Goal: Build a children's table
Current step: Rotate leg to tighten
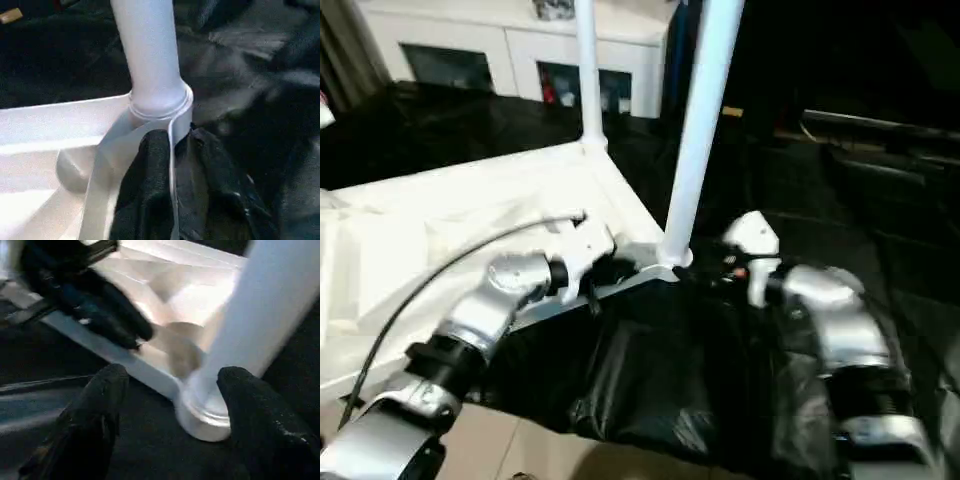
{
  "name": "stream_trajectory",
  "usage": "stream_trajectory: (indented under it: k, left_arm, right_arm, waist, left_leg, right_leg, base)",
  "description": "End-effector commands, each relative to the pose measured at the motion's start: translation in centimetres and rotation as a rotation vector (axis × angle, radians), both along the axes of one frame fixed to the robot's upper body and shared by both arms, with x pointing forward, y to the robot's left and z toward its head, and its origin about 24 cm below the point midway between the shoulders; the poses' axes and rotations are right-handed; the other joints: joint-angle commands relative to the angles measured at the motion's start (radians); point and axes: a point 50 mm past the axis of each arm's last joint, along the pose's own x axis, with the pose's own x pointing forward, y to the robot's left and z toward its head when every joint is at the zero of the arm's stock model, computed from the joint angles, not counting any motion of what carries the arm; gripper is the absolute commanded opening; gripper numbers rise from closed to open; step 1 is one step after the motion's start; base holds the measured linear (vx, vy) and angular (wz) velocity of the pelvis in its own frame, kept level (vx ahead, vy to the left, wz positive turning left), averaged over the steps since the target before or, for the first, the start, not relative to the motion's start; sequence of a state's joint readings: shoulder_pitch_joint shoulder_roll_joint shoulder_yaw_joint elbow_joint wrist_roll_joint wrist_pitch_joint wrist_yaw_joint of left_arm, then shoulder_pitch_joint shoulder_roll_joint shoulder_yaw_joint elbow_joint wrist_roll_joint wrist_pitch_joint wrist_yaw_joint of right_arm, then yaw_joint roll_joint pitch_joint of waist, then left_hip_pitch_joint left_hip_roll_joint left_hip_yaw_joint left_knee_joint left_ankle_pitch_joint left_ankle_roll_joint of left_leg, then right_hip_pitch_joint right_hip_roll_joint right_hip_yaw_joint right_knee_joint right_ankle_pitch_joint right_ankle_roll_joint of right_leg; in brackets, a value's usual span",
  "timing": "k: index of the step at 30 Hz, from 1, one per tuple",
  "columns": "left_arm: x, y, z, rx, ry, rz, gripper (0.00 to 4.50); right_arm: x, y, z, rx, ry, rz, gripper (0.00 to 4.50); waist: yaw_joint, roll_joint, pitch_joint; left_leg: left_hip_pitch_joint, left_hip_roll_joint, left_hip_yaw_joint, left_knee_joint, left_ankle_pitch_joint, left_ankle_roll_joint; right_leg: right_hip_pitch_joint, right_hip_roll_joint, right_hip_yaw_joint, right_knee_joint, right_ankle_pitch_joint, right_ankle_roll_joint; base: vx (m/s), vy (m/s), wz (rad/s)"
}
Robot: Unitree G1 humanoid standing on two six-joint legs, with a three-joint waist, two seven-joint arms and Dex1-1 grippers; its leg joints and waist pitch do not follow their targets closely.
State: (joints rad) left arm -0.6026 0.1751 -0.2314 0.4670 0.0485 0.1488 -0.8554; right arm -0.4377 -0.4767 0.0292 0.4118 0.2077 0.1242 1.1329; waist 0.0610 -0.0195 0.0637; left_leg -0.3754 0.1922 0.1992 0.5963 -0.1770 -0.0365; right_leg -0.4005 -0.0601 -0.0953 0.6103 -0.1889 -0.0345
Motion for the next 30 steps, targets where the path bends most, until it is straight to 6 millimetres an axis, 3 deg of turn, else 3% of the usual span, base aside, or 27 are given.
stream_trajectory:
  k: [1,2,3,5,6,7,8,9,13,15,16,17,21,26,30]
  left_arm:
    - [-0.4,0.8,0.5,-0.034,0.014,0.004,1.26]
    - [-0.7,1.4,0.7,-0.033,0.025,0.013,1.26]
    - [-1.2,1.9,0.8,-0.028,0.045,0.009,1.36]
    - [-2.6,3.0,0.9,-0.018,0.086,-0.017,1.53]
    - [-4.2,4.0,1.0,-0.002,0.132,-0.054,1.72]
    - [-4.7,4.3,1.1,0.003,0.144,-0.065,1.72]
    - [-4.8,4.3,1.1,0.004,0.147,-0.066,1.80]
    - [-5.9,4.9,1.2,0.011,0.174,-0.086,1.89]
    - [-9.0,6.7,1.6,0.046,0.241,-0.089,2.16]
    - [-9.3,7.0,1.6,0.061,0.248,-0.078,2.26]
    - [-9.9,7.7,1.5,0.103,0.261,-0.047,2.44]
    - [-10.2,8.0,1.4,0.123,0.274,-0.033,2.50]
    - [-10.9,9.3,0.6,0.209,0.300,0.060,2.87]
    - [-10.9,10.4,0.1,0.281,0.307,0.152,3.30]
    - [-10.7,11.0,-0.1,0.340,0.294,0.211,3.65]
  right_arm:
    - [-0.5,1.1,-0.2,0.027,0.026,0.077,3.21]
    - [-0.4,1.6,-0.4,0.031,0.029,0.087,3.21]
    - [-0.4,2.1,-0.5,0.039,0.032,0.097,3.21]
    - [0.0,3.0,-0.6,0.060,0.030,0.095,3.21]
    - [0.4,4.0,-0.6,0.081,0.026,0.087,3.21]
    - [0.5,4.3,-0.7,0.085,0.024,0.086,3.21]
    - [0.5,4.3,-0.7,0.086,0.024,0.086,3.21]
    - [0.6,4.8,-0.8,0.089,0.019,0.074,3.21]
    - [1.0,6.4,-1.7,0.100,0.027,0.030,3.21]
    - [1.1,6.7,-1.8,0.105,0.031,0.022,3.21]
    - [1.6,7.5,-2.1,0.119,0.026,-0.023,3.21]
    - [1.8,8.1,-2.2,0.136,0.033,-0.045,3.21]
    - [3.6,10.6,-2.5,0.167,0.038,-0.256,3.21]
    - [5.0,12.4,-2.4,0.210,0.053,-0.502,3.21]
    - [5.9,11.9,-2.3,0.226,0.062,-0.662,3.21]
  waist:
    - [0.009,-0.023,-0.073]
    - [0.005,-0.032,-0.072]
    - [0.006,-0.033,-0.072]
    - [0.002,-0.030,-0.067]
    - [0.004,-0.031,-0.070]
    - [-0.004,-0.029,-0.063]
    - [-0.001,-0.024,-0.062]
    - [0.006,-0.024,-0.062]
    - [0.007,-0.030,-0.056]
    - [0.004,-0.028,-0.055]
    - [0.004,-0.030,-0.053]
    - [-0.004,-0.032,-0.052]
    - [-0.015,-0.032,-0.051]
    - [-0.016,-0.030,-0.056]
    - [-0.015,-0.029,-0.058]
  left_leg:
    - [0.006,0.054,-0.027,-0.056,-0.135,0.116]
    - [0.010,0.053,-0.024,-0.056,-0.147,0.110]
    - [0.010,0.056,-0.027,-0.057,-0.147,0.101]
    - [0.014,0.057,-0.025,-0.061,-0.153,0.084]
    - [0.019,0.064,-0.029,-0.061,-0.149,0.070]
    - [0.005,0.062,-0.031,-0.069,-0.136,0.070]
    - [0.024,0.060,-0.023,-0.065,-0.157,0.060]
    - [0.025,0.063,-0.025,-0.066,-0.161,0.045]
    - [0.023,0.061,-0.026,-0.075,-0.179,0.019]
    - [0.023,0.060,-0.026,-0.076,-0.193,0.007]
    - [0.029,0.061,-0.027,-0.076,-0.222,-0.011]
    - [0.023,0.058,-0.031,-0.081,-0.243,-0.024]
    - [0.029,0.057,-0.033,-0.081,-0.275,-0.055]
    - [0.034,0.056,-0.029,-0.081,-0.257,-0.070]
    - [0.033,0.053,-0.026,-0.079,-0.236,-0.075]
  right_leg:
    - [0.055,-0.100,0.059,-0.080,-0.239,-0.179]
    - [0.050,-0.096,0.058,-0.085,-0.258,-0.173]
    - [0.052,-0.101,0.059,-0.079,-0.257,-0.177]
    - [0.043,-0.096,0.061,-0.084,-0.277,-0.182]
    - [0.046,-0.104,0.063,-0.072,-0.261,-0.196]
    - [0.048,-0.100,0.062,-0.073,-0.265,-0.195]
    - [0.035,-0.092,0.065,-0.080,-0.272,-0.195]
    - [0.038,-0.098,0.067,-0.075,-0.270,-0.200]
    - [0.039,-0.094,0.068,-0.076,-0.284,-0.191]
    - [0.038,-0.094,0.069,-0.077,-0.290,-0.188]
    - [0.034,-0.095,0.071,-0.080,-0.316,-0.177]
    - [0.039,-0.095,0.070,-0.078,-0.345,-0.170]
    - [0.032,-0.096,0.074,-0.082,-0.384,-0.155]
    - [0.030,-0.090,0.075,-0.069,-0.292,-0.153]
    - [0.032,-0.088,0.076,-0.062,-0.234,-0.150]
  base:
    - [0.000,0.000,0.00]
    - [0.000,0.000,0.00]
    - [0.000,0.000,0.00]
    - [0.000,0.000,0.00]
    - [0.000,0.000,0.00]
    - [0.000,0.000,0.00]
    - [0.000,0.000,0.00]
    - [0.000,0.000,0.00]
    - [0.000,0.000,0.00]
    - [0.000,0.000,0.00]
    - [0.000,0.000,0.00]
    - [0.000,0.000,0.00]
    - [0.000,0.000,0.00]
    - [0.000,0.000,0.00]
    - [0.000,0.000,0.00]
